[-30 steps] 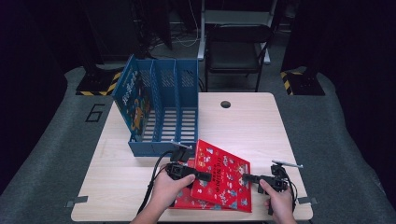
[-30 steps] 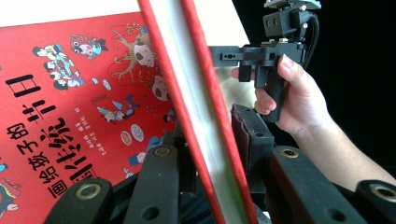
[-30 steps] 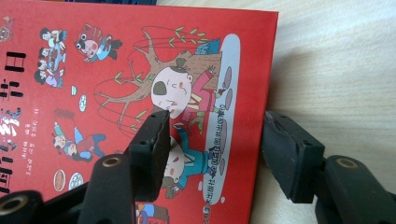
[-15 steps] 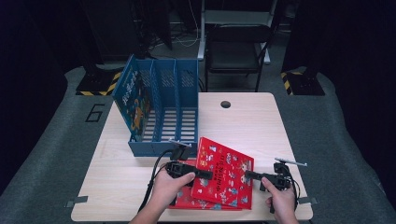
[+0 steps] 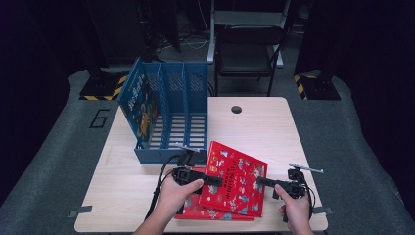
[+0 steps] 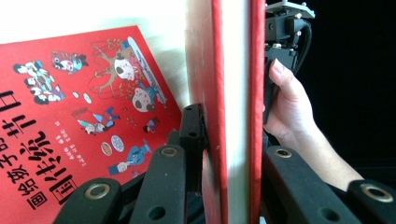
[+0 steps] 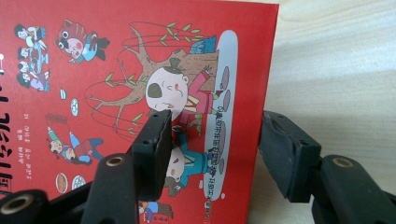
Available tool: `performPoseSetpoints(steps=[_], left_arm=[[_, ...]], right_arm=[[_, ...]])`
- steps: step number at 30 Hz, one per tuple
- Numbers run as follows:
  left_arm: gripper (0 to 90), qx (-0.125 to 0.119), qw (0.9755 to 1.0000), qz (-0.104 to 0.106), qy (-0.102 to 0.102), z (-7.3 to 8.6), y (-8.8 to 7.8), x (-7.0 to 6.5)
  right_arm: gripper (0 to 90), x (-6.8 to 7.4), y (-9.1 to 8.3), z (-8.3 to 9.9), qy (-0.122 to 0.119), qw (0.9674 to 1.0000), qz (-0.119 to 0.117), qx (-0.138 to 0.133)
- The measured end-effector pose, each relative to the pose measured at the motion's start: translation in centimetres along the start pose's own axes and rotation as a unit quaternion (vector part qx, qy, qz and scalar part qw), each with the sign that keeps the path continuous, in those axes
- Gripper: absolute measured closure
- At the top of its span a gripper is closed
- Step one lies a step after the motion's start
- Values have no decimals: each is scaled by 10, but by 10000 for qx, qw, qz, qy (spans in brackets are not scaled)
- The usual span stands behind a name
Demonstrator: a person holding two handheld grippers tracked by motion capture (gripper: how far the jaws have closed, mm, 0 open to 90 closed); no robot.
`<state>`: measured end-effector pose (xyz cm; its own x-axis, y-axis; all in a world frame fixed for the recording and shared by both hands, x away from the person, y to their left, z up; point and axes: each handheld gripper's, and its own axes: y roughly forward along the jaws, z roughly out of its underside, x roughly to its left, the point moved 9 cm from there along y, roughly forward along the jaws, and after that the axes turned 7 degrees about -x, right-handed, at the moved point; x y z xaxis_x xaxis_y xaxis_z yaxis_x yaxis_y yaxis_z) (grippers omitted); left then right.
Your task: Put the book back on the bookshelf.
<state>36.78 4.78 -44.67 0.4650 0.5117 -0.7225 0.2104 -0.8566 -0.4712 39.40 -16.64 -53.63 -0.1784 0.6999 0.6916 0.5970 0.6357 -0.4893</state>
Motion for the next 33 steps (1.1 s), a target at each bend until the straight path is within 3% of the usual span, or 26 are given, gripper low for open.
performPoseSetpoints(steps=[5,12,14,20,33], left_arm=[[778,-37,10000,-44,81,-4,-3,-3],[780,-35,9999,-69,148,-8,-10,-6],[781,-72,9998,-87,160,-9,-12,-7],[781,-67,9996,-159,223,-10,-17,-6],[784,-127,9996,-171,173,-11,-35,-3]], right_arm=[[448,6,-1,-4,84,10000,-34,-36],[449,11,-1,-7,-146,9998,-92,-80],[450,14,-2,-7,-78,9999,-105,-54],[450,18,1,-9,-190,9996,-154,-103],[456,32,10,-6,-272,9992,-299,-21]])
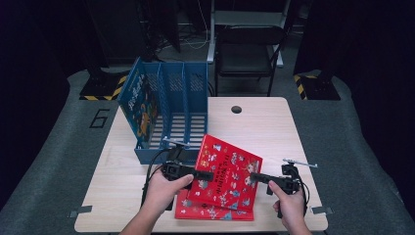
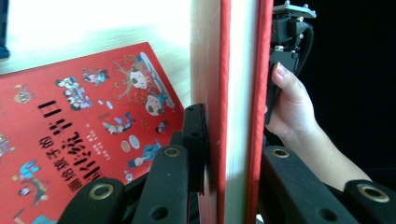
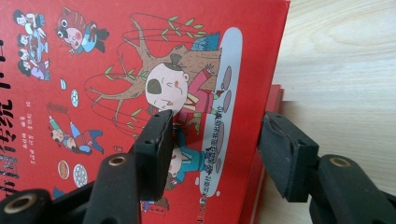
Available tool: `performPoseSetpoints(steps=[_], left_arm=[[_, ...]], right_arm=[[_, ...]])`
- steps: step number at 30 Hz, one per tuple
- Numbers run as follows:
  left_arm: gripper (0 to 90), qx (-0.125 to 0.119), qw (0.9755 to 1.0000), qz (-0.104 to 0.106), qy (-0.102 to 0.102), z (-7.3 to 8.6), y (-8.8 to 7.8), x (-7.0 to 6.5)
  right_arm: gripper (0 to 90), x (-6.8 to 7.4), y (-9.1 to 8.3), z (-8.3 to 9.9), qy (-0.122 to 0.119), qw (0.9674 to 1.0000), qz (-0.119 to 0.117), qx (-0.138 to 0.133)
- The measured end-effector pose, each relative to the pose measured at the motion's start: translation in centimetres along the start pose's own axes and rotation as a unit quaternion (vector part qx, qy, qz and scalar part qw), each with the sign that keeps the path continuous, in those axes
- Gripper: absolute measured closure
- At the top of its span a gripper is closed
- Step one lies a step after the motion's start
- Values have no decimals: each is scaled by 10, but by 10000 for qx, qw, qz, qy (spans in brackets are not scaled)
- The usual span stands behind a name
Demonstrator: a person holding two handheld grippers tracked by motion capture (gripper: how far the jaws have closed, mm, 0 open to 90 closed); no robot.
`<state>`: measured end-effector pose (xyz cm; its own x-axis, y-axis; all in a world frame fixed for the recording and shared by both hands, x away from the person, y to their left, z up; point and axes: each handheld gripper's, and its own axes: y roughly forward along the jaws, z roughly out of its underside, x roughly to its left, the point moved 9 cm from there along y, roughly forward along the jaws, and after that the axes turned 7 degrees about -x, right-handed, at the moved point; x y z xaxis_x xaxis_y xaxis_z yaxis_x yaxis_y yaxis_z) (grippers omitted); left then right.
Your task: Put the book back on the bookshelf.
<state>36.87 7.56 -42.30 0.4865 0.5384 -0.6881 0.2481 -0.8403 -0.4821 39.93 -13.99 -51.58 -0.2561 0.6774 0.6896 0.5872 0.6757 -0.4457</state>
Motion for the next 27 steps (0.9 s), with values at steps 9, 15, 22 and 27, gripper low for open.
performPoseSetpoints(steps=[9,15,22,27], left_arm=[[786,24,9999,-118,24,2,-19,8],[790,-34,9995,-288,101,-1,-28,12],[792,-3,9990,-423,116,-4,-31,13],[793,48,9983,-543,191,-7,-36,12]], right_arm=[[458,13,14,6,-139,9998,-129,114],[463,21,23,11,-174,9994,-217,192],[471,22,29,16,-231,9991,-263,251],[493,23,30,21,-313,9985,-288,334]])
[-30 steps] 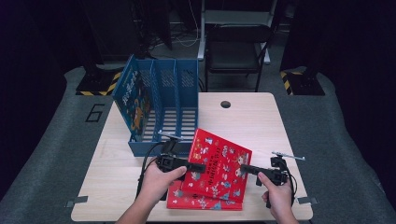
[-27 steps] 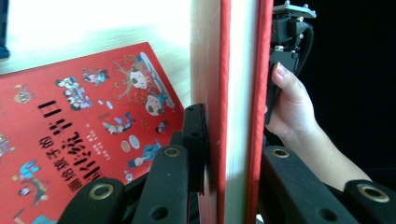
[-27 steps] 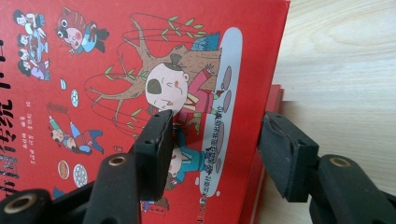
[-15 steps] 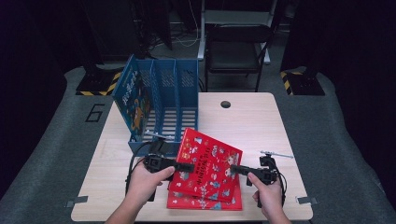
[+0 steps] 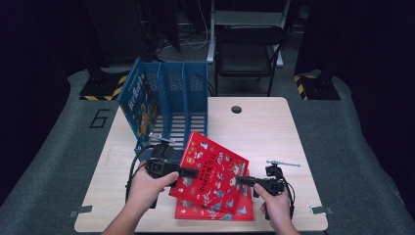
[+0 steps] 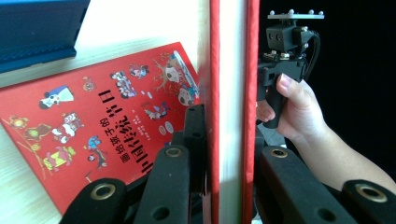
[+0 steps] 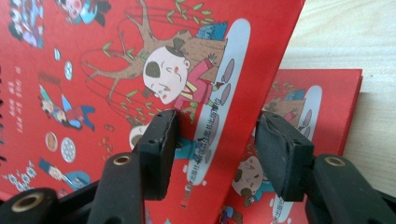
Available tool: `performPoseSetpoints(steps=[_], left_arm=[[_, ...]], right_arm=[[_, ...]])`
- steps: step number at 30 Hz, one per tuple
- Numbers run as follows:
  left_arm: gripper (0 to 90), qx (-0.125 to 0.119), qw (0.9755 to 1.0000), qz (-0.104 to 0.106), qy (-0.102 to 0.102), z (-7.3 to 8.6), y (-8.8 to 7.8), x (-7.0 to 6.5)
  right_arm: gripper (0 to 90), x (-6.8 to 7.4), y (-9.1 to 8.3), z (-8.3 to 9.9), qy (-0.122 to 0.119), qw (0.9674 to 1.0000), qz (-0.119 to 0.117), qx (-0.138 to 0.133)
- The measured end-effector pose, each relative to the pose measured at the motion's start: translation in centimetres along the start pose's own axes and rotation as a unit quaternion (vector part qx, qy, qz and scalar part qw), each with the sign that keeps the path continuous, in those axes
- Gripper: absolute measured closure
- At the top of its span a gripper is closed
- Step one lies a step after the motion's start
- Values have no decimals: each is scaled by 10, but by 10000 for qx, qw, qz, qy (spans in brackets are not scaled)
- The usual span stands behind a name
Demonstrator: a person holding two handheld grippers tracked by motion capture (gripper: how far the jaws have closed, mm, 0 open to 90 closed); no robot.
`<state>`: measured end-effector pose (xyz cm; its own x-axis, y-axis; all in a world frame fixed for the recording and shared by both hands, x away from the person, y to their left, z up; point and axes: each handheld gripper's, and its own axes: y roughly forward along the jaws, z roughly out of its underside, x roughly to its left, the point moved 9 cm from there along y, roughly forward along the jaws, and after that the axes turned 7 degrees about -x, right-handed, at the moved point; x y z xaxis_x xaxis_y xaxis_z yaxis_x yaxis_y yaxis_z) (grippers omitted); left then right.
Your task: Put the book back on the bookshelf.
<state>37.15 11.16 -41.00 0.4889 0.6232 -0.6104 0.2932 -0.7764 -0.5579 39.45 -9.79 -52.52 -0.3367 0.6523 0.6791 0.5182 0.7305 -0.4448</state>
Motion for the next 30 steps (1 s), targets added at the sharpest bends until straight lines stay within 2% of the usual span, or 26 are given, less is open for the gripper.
performPoseSetpoints(steps=[1,3,8,12,14,22,28,29,30], left_arm=[[792,29,10000,17,26,-1,-1,-1],[792,35,9999,-81,82,-2,-3,-2],[792,77,9995,-198,241,-7,-7,-5],[792,-22,9988,-352,329,-12,-7,-8],[792,56,9982,-363,465,-13,-8,-9],[793,31,9964,-502,676,-18,-9,-14],[793,54,9964,-548,642,-19,-10,-13],[793,58,9965,-555,625,-19,-10,-12],[793,75,9966,-552,612,-19,-10,-12]], right_arm=[[500,1,0,1,12,10000,15,33],[507,3,2,3,-101,9999,26,72],[512,6,6,7,-149,9998,17,129],[514,8,8,9,-151,9998,-35,114],[514,9,9,10,-119,9998,-55,116],[515,11,12,15,-88,9996,-135,215],[515,13,14,20,-61,9994,-143,306],[515,12,14,20,-190,9994,-133,256],[515,13,14,20,-194,9993,-133,295]])
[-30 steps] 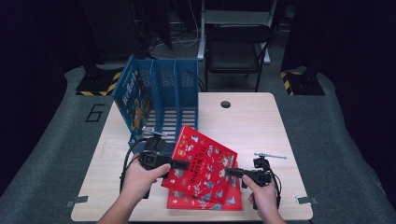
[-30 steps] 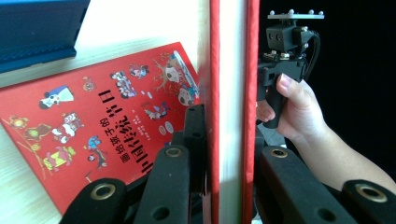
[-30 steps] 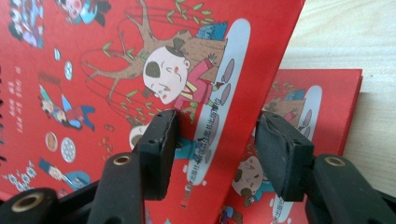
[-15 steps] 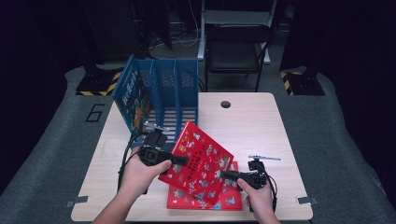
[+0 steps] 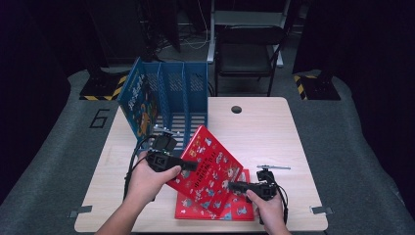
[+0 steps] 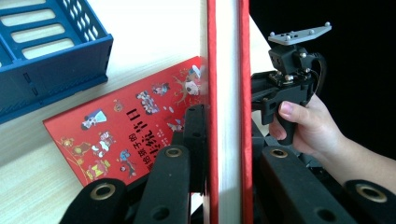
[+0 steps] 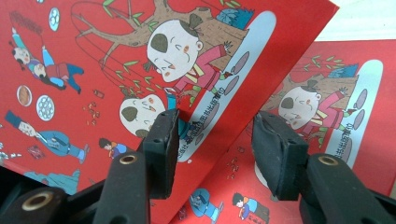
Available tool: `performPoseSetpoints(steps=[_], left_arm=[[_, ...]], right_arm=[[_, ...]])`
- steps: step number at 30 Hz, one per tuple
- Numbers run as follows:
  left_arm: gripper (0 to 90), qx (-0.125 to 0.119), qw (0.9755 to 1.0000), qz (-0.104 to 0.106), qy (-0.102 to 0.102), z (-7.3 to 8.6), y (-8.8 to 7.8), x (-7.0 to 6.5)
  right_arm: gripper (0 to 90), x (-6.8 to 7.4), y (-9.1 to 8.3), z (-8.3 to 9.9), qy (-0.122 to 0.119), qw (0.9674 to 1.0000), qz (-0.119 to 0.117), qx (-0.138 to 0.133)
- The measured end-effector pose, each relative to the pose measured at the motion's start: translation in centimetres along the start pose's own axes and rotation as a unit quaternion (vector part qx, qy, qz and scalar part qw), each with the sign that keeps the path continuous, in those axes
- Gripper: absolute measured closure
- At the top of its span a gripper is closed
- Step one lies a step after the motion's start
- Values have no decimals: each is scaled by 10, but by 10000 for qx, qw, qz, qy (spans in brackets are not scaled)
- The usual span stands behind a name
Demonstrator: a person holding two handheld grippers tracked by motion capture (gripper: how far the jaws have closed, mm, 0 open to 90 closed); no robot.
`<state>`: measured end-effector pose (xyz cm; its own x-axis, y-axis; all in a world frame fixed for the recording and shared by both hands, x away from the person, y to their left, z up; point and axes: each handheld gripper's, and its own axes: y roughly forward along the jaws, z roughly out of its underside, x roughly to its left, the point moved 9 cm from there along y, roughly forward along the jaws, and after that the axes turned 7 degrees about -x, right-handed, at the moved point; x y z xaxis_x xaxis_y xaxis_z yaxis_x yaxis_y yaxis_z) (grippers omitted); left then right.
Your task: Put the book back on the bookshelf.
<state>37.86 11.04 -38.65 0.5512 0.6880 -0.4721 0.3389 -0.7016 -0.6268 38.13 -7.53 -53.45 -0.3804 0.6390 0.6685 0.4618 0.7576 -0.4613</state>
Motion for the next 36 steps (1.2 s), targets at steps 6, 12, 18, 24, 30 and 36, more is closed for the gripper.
performPoseSetpoints(steps=[6,12,18,24,30,36], left_arm=[[793,132,9999,-26,-6,-1,-1,-1],[790,397,9991,-105,42,-1,-2,-1],[792,629,9976,-265,139,-6,-2,-1],[791,791,9958,-383,260,-11,1,-4],[783,887,9932,-603,443,-14,5,-11],[763,1008,9901,-773,592,-14,5,-9]], right_arm=[[517,2,1,2,-78,10000,35,30],[517,2,3,1,-101,9999,23,40],[534,0,4,3,-413,9987,274,87],[605,0,3,8,-859,9948,482,261],[692,8,18,20,-1279,9895,473,488],[698,8,25,25,-1315,9880,549,602]])
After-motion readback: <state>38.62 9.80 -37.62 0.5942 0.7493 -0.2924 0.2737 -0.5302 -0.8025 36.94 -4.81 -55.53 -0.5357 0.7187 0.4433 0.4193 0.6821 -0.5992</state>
